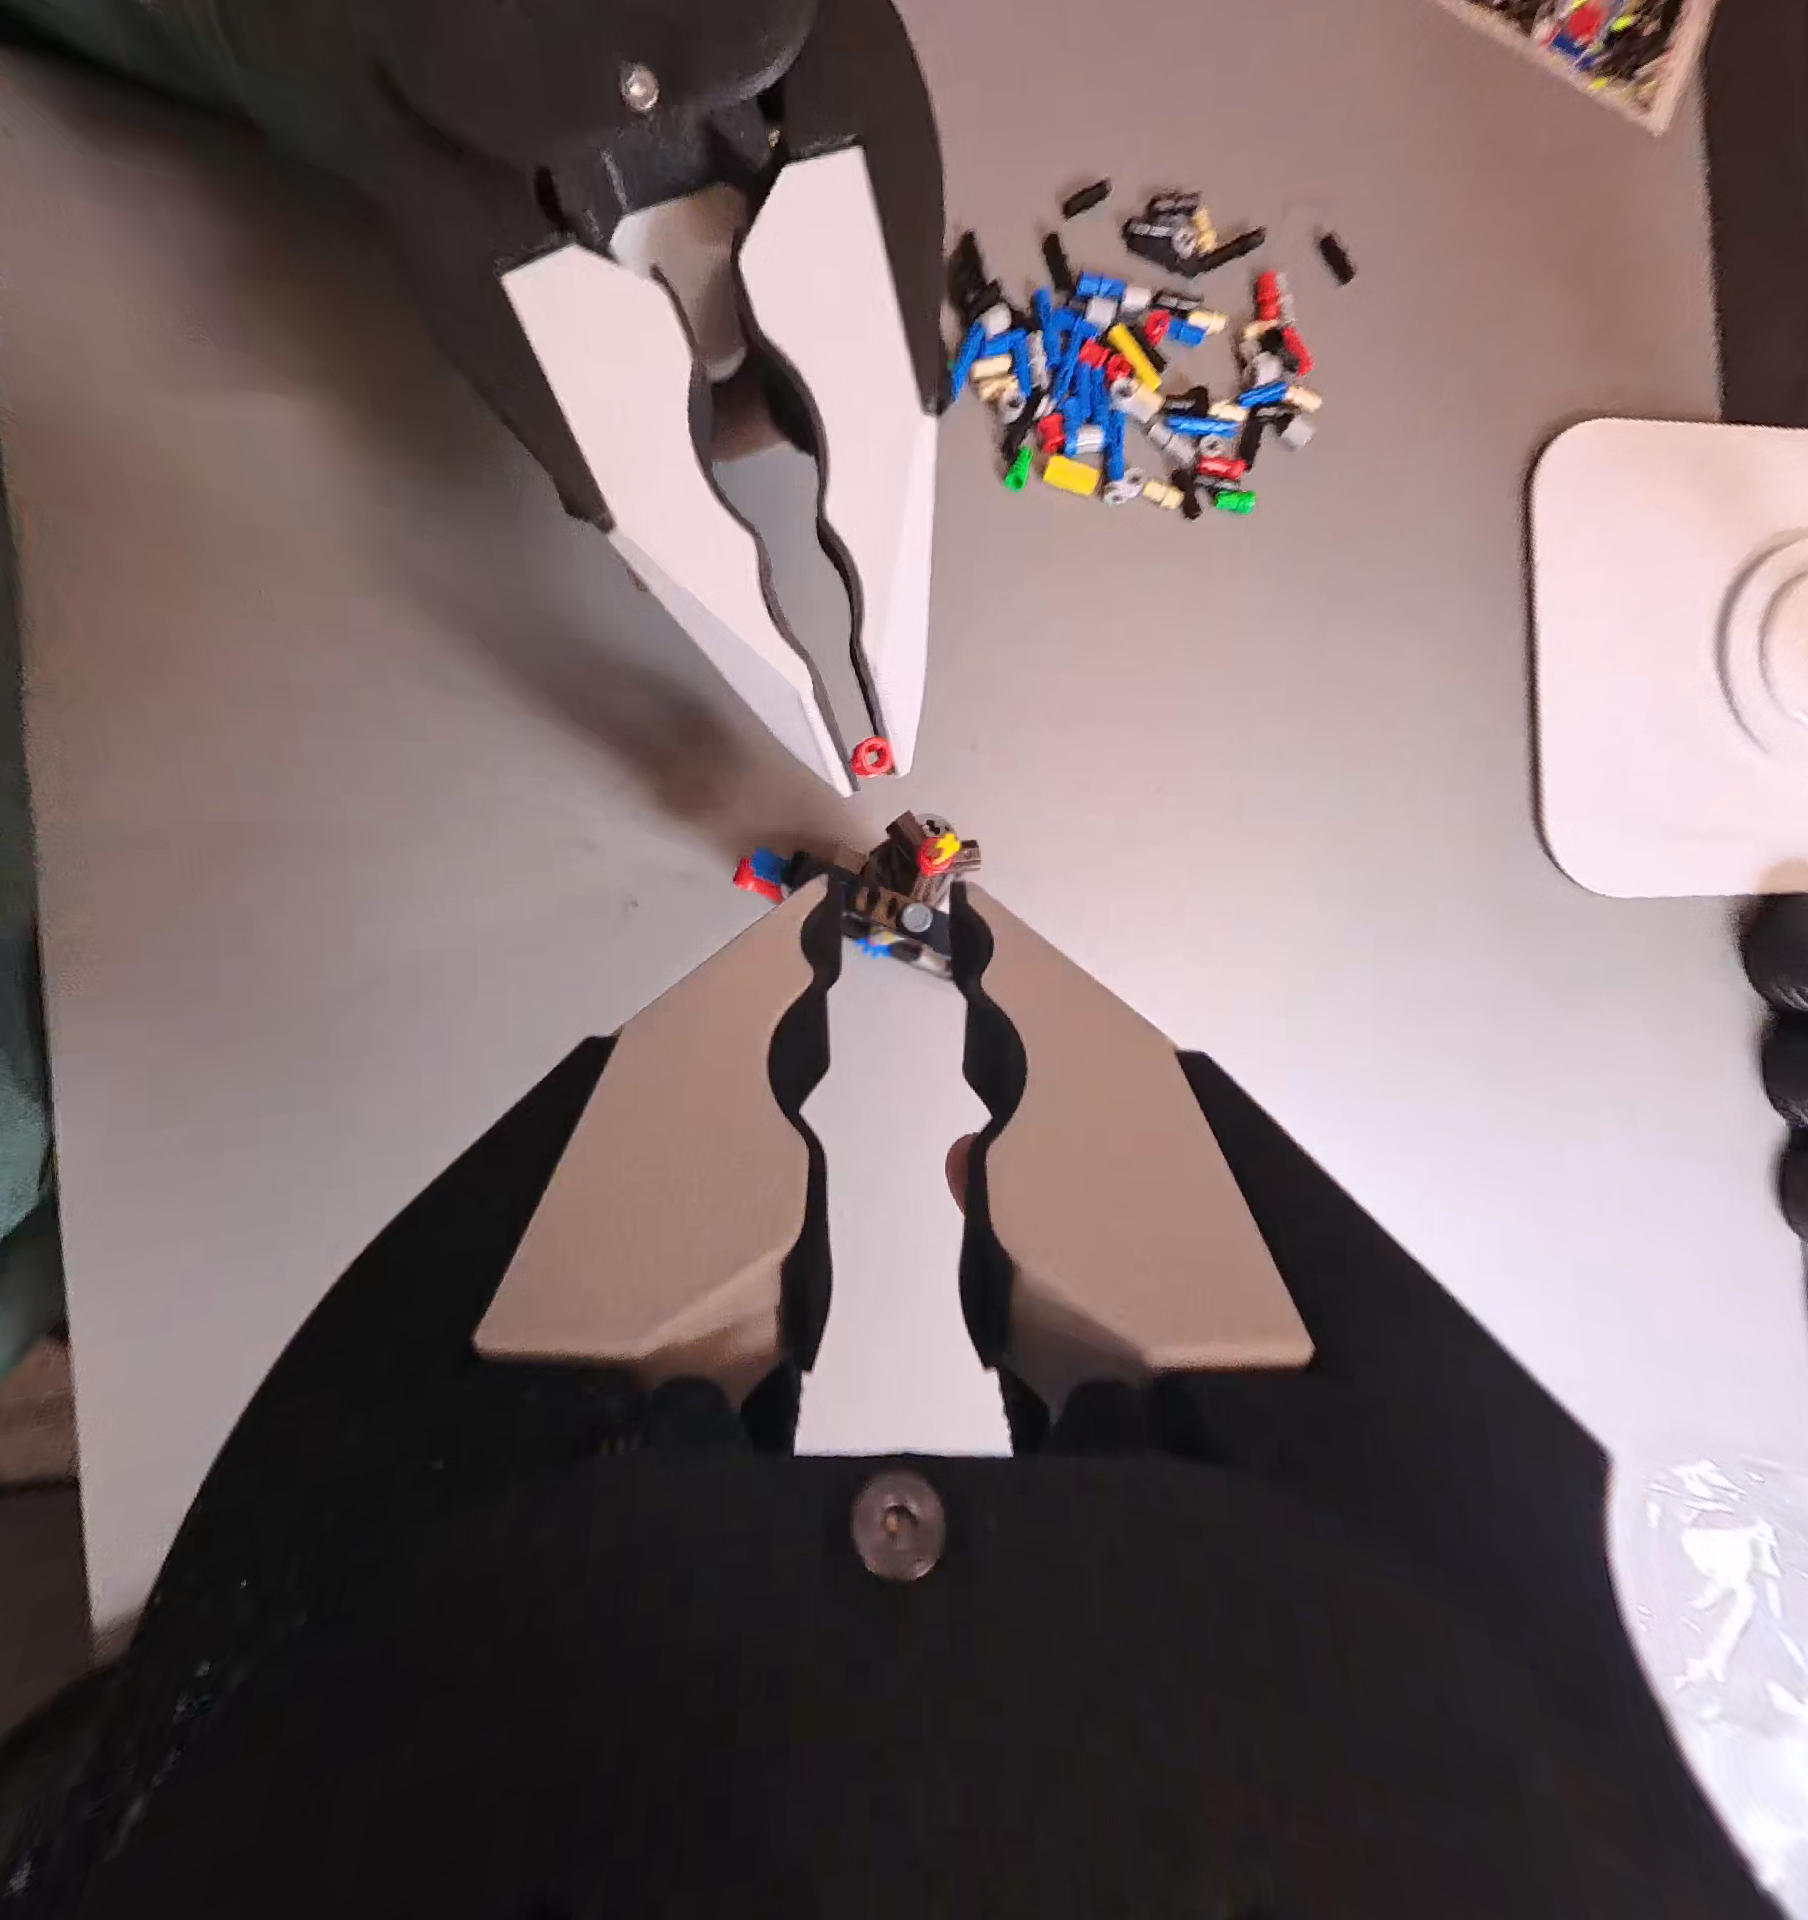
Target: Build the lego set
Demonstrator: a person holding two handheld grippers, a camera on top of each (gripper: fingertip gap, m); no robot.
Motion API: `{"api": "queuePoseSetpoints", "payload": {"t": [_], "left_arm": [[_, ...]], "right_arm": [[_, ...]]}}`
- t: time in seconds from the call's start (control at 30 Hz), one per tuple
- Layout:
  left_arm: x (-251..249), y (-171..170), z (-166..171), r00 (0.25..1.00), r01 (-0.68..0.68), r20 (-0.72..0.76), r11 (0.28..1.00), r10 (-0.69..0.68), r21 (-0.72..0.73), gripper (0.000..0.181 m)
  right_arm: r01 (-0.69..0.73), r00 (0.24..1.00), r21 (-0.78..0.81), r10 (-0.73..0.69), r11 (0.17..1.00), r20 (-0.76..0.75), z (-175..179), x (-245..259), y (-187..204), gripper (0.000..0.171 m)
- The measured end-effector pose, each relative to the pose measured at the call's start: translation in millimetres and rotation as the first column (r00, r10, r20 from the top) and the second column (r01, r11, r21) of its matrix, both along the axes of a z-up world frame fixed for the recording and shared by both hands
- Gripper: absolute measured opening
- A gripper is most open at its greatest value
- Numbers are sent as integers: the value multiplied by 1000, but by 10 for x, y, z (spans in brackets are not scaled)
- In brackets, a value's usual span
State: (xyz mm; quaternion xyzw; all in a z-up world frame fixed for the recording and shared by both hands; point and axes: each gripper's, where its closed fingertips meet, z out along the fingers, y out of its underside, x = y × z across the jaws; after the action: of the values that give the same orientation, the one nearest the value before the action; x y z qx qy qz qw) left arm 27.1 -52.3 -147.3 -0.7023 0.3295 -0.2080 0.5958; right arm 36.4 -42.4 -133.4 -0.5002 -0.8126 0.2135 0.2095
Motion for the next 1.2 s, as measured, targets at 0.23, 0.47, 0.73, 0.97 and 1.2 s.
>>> {"api": "queuePoseSetpoints", "payload": {"t": [0.23,0.47,0.73,0.97,1.2], "left_arm": [[54,36,-15,999,30,15,1000,-30,6,5],[91,70,-55,998,64,2,998,-64,1,5],[185,83,-61,994,107,-25,994,-107,0,5],[238,87,-84,994,94,-46,995,-95,-19,4],[236,111,-116,997,57,-46,996,-60,-66,5]], "right_arm": [[34,998,-61,-37,998,-58,-52,8,45,12],[36,997,-132,-43,991,-56,-98,17,47,4],[-2,992,-250,-29,968,-120,-42,47,30,3],[-20,988,-282,-24,959,-154,-1,73,37,3],[-38,985,-332,-20,943,-171,47,87,51,3]]}}
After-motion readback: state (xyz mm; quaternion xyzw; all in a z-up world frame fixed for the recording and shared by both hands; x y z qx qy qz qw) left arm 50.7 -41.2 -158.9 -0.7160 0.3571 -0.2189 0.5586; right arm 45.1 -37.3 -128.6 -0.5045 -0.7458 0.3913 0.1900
